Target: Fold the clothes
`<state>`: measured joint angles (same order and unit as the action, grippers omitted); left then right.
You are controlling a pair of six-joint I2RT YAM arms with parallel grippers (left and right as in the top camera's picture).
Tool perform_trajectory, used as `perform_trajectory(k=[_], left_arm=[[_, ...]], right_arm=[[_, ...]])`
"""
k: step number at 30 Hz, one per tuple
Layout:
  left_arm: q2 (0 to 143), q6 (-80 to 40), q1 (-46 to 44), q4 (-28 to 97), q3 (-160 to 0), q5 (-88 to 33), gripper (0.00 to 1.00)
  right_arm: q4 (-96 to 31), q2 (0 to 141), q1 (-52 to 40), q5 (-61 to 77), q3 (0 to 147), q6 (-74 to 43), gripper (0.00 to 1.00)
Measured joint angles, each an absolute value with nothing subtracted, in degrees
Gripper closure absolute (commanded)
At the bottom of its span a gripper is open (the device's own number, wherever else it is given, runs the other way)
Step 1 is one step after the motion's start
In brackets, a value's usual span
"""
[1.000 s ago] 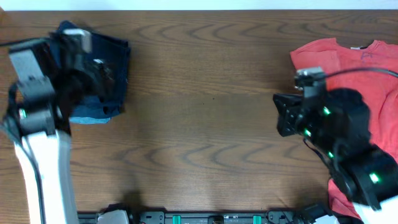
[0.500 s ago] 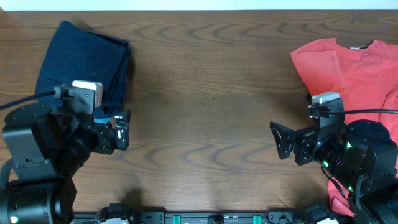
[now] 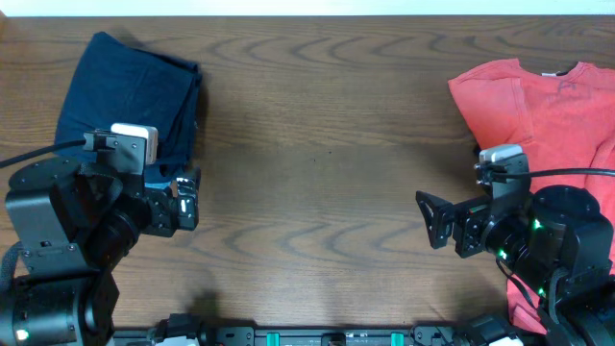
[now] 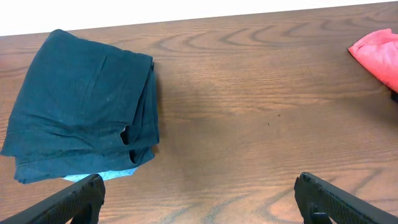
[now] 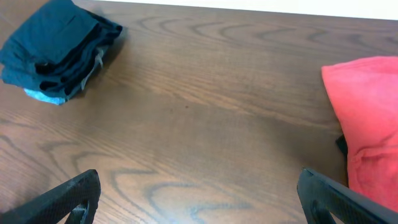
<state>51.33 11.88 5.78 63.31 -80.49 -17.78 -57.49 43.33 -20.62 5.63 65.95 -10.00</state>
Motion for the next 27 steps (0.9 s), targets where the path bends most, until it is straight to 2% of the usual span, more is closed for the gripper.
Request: perform_trajectory(k=[8,13,21,27], left_arm=[[51.3,11.9,5.8,63.3,-80.5,-17.8,0.02],[51.3,11.9,5.8,63.4,-80.5,-17.8,0.02],[51.3,11.9,5.8,63.4,-80.5,-17.8,0.02],[51.3,11.9,5.8,63.5,-80.5,-17.6,0.02]], right_arm=[[-58.5,43.3,-20.6,5.0,65.9,-9.9,0.01],[-55.6,43.3,-20.6,3.8,65.9,-5.5,0.01],[-45.3,40.3,-18.9,5.3,63.9,9.1,0.01],[-34.3,29.2,-12.4,8.9,52.4,14.9,0.01]])
